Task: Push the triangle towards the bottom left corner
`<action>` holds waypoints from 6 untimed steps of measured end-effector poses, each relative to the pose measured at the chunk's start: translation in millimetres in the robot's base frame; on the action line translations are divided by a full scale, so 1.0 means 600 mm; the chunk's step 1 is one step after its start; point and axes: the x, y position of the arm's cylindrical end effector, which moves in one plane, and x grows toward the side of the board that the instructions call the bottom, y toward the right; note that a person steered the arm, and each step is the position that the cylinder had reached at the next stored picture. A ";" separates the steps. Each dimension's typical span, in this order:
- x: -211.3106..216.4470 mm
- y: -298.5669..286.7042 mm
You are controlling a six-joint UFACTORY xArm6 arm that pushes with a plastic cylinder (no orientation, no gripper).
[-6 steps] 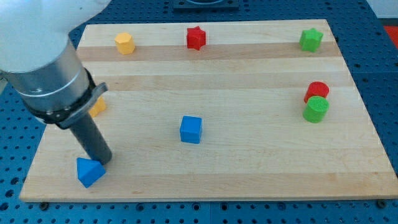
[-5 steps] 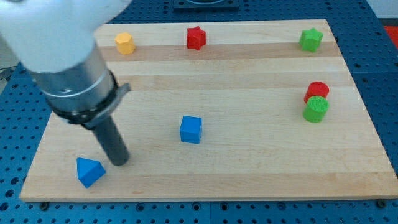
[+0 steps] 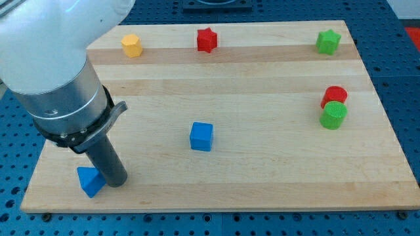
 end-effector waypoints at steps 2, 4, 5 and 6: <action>0.000 -0.017; -0.003 -0.043; -0.003 -0.043; -0.010 0.037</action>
